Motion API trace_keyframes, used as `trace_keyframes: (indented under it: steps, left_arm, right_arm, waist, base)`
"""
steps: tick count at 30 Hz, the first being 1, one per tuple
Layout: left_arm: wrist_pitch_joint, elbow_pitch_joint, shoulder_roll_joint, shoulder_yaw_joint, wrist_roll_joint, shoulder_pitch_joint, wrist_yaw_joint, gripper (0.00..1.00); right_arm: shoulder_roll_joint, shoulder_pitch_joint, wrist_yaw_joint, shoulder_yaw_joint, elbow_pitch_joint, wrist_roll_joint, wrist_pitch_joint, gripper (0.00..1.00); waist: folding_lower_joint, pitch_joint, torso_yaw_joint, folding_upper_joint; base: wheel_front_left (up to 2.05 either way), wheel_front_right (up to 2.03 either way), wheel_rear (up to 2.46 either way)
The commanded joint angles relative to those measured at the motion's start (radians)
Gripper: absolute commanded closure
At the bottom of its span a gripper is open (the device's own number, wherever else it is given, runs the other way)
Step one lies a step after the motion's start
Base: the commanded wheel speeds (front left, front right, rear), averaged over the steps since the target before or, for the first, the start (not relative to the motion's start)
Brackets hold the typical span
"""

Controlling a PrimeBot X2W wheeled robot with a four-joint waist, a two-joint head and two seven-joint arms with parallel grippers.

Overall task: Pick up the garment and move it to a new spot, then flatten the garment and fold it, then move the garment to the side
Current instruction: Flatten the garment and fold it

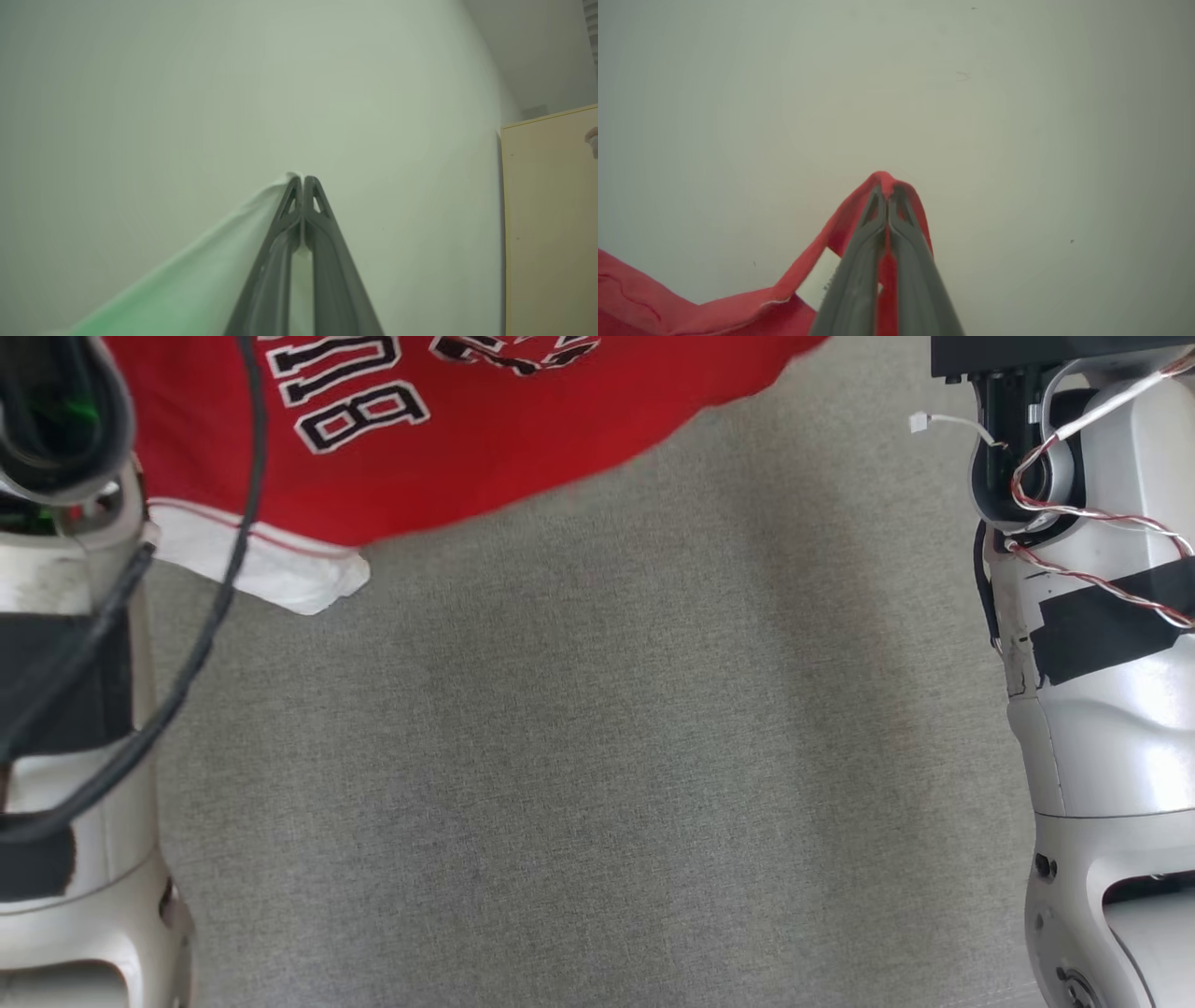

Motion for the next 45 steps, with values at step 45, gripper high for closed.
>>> trace_keyframes:
  steps: [45]
  left_arm:
    - [-0.003, -0.231, -0.066, -0.124, -0.273, 0.926, -0.002, 1.00]
  right_arm:
    - [-0.035, 0.765, 0.004, -0.231, -0.253, 0.038, 0.137, 1.00]
  waist:
    - [-0.0002, -0.162, 0.143, -0.0001]
  base:
    - [0.00, 0.00, 0.00]
